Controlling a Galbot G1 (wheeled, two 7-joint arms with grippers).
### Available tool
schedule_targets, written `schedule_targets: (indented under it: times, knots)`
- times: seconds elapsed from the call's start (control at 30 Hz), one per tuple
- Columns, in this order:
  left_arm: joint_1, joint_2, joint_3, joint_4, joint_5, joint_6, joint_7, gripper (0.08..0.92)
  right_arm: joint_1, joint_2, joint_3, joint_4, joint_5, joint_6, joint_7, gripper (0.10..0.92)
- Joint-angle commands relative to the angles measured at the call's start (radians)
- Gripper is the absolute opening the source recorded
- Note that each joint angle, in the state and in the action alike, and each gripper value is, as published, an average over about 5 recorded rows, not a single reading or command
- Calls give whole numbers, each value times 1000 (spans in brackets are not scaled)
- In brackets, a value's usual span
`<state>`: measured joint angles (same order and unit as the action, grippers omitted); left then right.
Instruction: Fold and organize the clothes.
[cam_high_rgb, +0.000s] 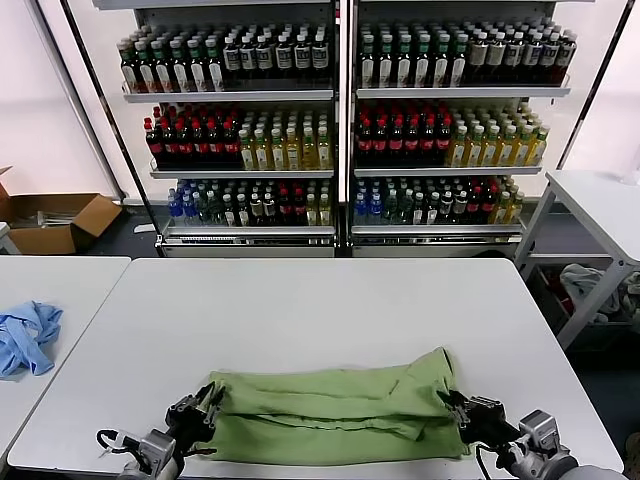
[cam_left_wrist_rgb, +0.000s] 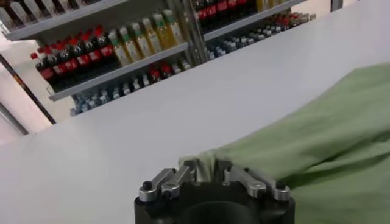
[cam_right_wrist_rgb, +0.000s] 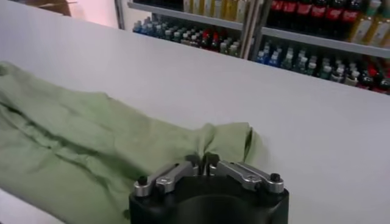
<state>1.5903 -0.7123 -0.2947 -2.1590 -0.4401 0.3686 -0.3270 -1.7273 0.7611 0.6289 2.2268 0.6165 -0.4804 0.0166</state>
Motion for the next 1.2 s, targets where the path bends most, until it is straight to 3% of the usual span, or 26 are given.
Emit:
schedule_targets:
  times: [0.03, 0.23, 0.43, 0.6, 0.87, 1.2]
  knots:
    - [24, 31, -20, -8, 17, 28, -8, 394, -23, 22, 3, -12, 27, 14, 162, 354]
    - [110, 113, -85, -52, 14, 56, -7, 567, -13, 36, 39, 31, 62, -95, 315, 527]
    - [201, 145, -185, -141, -13, 57, -32, 740, -29, 28, 145, 79, 27, -52, 330, 701]
    - [97, 48, -227, -210, -150, 48, -68, 818, 22, 43, 192, 92, 58, 90, 286, 809]
    - [136, -161, -155, -189, -178, -63, -92, 823, -65, 81, 161, 92, 66, 357, 207, 823]
    - [167, -253, -52, -90, -139, -194, -126, 823, -212, 197, 30, 26, -102, 669, 239, 823]
